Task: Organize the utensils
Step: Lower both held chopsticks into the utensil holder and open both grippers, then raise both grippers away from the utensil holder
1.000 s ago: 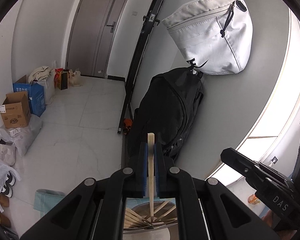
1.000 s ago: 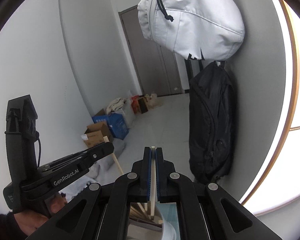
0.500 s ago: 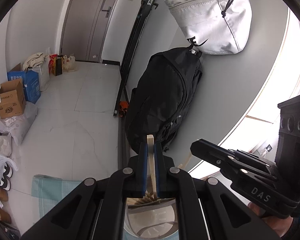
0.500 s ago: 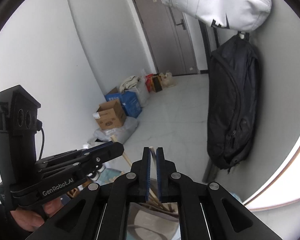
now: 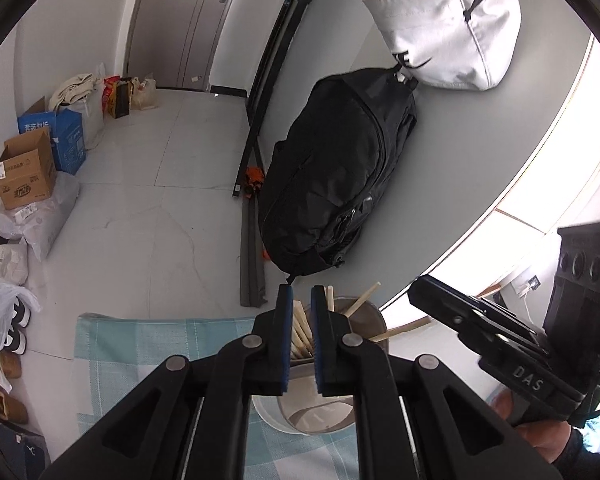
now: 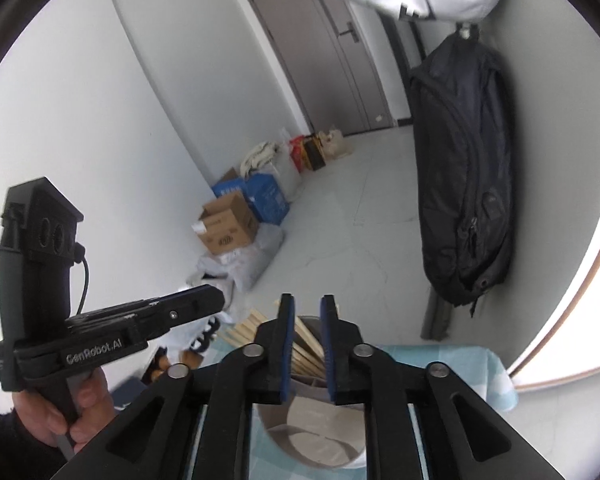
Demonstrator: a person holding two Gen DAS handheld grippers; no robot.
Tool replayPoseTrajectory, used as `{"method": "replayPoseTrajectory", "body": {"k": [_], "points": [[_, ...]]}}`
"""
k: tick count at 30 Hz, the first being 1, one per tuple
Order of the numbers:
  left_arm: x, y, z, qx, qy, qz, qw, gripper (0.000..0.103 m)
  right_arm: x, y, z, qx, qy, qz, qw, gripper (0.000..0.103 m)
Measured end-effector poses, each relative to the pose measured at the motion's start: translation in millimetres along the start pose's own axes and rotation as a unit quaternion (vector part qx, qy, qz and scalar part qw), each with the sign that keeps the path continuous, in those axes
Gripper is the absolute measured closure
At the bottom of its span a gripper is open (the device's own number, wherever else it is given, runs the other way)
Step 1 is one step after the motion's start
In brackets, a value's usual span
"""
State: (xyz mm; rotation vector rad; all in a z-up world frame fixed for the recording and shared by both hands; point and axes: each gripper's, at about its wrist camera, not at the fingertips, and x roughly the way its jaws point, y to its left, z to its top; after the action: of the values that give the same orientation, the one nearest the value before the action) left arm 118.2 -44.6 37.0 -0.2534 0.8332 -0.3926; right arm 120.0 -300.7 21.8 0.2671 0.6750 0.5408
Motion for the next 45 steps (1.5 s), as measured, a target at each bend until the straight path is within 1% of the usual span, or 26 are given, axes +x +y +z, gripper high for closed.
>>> {"method": "replayPoseTrajectory", "body": {"k": [2,3,5,7,8,11,13,14,16,20,21,22,25,29,30,32,33,34,37,39,41,45], "points": [[-10,-2,0,-0.003,-0.010,0.002,0.9999,0.089,-14,4,-2,-0.004,-0.016,-0.012,1.000,0.078],[-16,-4,0,0.000,-0.017,0.007,0.9998,0.086,-18,5,-3,-0.003,-0.021,-0.014,1.000,0.074],[-25,-9,-1,0.008,-0.033,0.016,0.9993,0.084,-32,8,-6,0.003,-0.038,-0.019,0.999,0.069],[-34,-12,-2,0.012,-0.045,0.023,0.9986,0.083,-41,11,-8,0.005,-0.052,-0.024,0.998,0.059],[-39,-15,-4,0.013,-0.050,0.025,0.9984,0.082,-48,14,-10,0.006,-0.061,-0.025,0.998,0.059],[-50,-20,-7,0.015,-0.060,0.026,0.9977,0.071,-62,22,-15,0.002,-0.074,-0.027,0.997,0.059],[-59,-23,-10,0.015,-0.077,0.031,0.9965,0.057,-71,26,-18,-0.001,-0.085,-0.029,0.996,0.051],[-64,-24,-12,0.014,-0.085,0.032,0.9957,0.054,-75,29,-19,-0.003,-0.089,-0.028,0.996,0.050],[-71,-25,-14,0.012,-0.095,0.039,0.9947,0.041,-85,34,-23,-0.008,-0.099,-0.029,0.995,0.043],[-86,-28,-21,0.014,-0.112,0.054,0.9921,0.039,-101,46,-31,-0.020,-0.113,-0.022,0.993,0.039],[-89,-28,-23,0.014,-0.114,0.056,0.9918,0.037,-104,48,-33,-0.021,-0.117,-0.022,0.993,0.035],[-93,-29,-26,0.014,-0.118,0.057,0.9912,0.032,-110,51,-37,-0.022,-0.125,-0.021,0.992,0.032],[-109,-32,-36,0.017,-0.140,0.065,0.9879,0.022,-123,60,-47,-0.030,-0.143,-0.017,0.989,0.028],[-122,-35,-47,0.023,-0.160,0.077,0.9838,0.021,-138,73,-62,-0.048,-0.167,-0.019,0.985,0.021],[-124,-35,-51,0.023,-0.166,0.078,0.9828,0.020,-142,75,-65,-0.052,-0.173,-0.018,0.983,0.017],[-129,-34,-59,0.022,-0.171,0.082,0.9815,0.017,-148,81,-73,-0.062,-0.183,-0.020,0.981,0.012],[-130,-33,-63,0.020,-0.174,0.084,0.9809,0.012,-151,83,-77,-0.067,-0.190,-0.022,0.979,0.007],[-131,-32,-67,0.019,-0.178,0.087,0.9800,0.009,-153,85,-81,-0.072,-0.194,-0.021,0.978,0.004],[-133,-29,-80,0.021,-0.188,0.100,0.9767,0.008,-157,88,-94,-0.084,-0.201,-0.024,0.976,0.000],[-130,-26,-88,0.021,-0.189,0.109,0.9757,0.008,-157,87,-102,-0.090,-0.203,-0.032,0.974,0.000],[-129,-22,-96,0.018,-0.192,0.108,0.9753,0.007,-156,86,-112,-0.094,-0.205,-0.039,0.973,0.000],[-123,-19,-113,0.027,-0.203,0.122,0.9713,0.007,-154,79,-129,-0.086,-0.209,-0.043,0.973,0.000]]}}
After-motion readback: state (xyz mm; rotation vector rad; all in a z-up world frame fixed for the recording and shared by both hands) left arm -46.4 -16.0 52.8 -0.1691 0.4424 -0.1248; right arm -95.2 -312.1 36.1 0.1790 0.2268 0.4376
